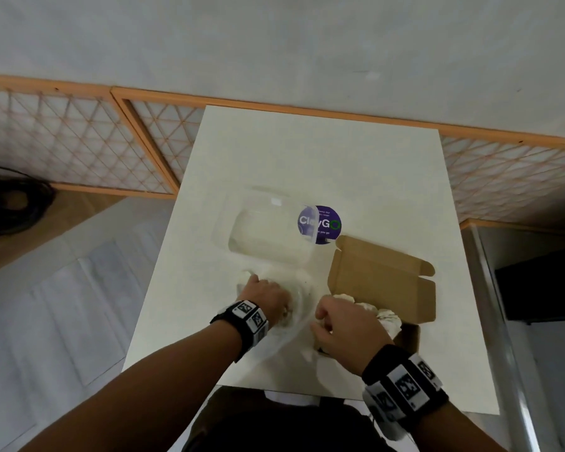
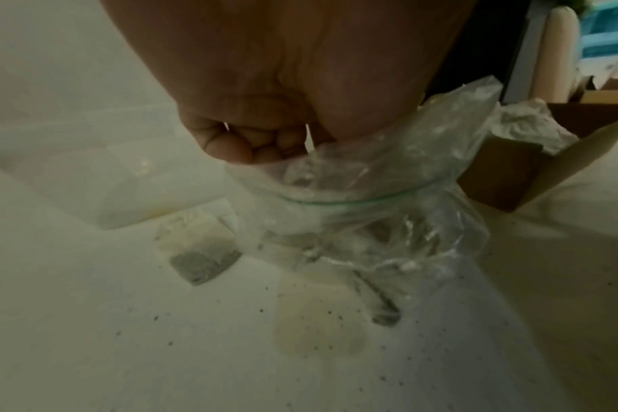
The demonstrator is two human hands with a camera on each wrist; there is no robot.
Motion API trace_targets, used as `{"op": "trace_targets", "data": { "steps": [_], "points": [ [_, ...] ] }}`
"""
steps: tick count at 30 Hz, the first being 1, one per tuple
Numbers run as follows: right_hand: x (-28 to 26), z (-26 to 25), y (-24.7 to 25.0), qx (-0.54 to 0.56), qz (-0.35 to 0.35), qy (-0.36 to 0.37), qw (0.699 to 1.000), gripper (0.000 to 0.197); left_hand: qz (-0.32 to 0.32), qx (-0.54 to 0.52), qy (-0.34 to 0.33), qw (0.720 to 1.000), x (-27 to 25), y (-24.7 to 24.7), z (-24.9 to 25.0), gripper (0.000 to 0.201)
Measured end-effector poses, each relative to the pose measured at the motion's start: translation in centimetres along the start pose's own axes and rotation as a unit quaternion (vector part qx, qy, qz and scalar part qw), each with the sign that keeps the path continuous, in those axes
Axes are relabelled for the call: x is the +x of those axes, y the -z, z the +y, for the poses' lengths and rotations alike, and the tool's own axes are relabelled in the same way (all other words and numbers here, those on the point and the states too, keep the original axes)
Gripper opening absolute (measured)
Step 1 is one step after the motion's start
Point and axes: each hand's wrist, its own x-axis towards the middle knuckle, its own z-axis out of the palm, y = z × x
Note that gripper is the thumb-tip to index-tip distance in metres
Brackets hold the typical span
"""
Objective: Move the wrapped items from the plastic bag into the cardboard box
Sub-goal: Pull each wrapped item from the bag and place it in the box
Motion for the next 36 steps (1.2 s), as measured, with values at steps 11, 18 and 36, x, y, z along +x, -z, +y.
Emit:
{"op": "trace_targets", "data": {
  "steps": [11,18,36],
  "points": [
    [1.2,-0.7,1.4,0.131,0.028,0.019,0.991,0.012,0.087,-0.441,0.060,0.891,-5.8,3.5,-3.3,0.004],
    [1.4,-2.7,4.0,0.342,-0.031,0.059,0.937,0.046,0.082,-0.688,0.024,0.721,-9.6,7.8,-2.7,0.009],
    [0.1,-2.9,4.5,0.437,0.004,0.111,0.892,0.037,0.135,-0.744,-0.004,0.655,-11.7,11.8,-2.1,0.013]
  ]
}}
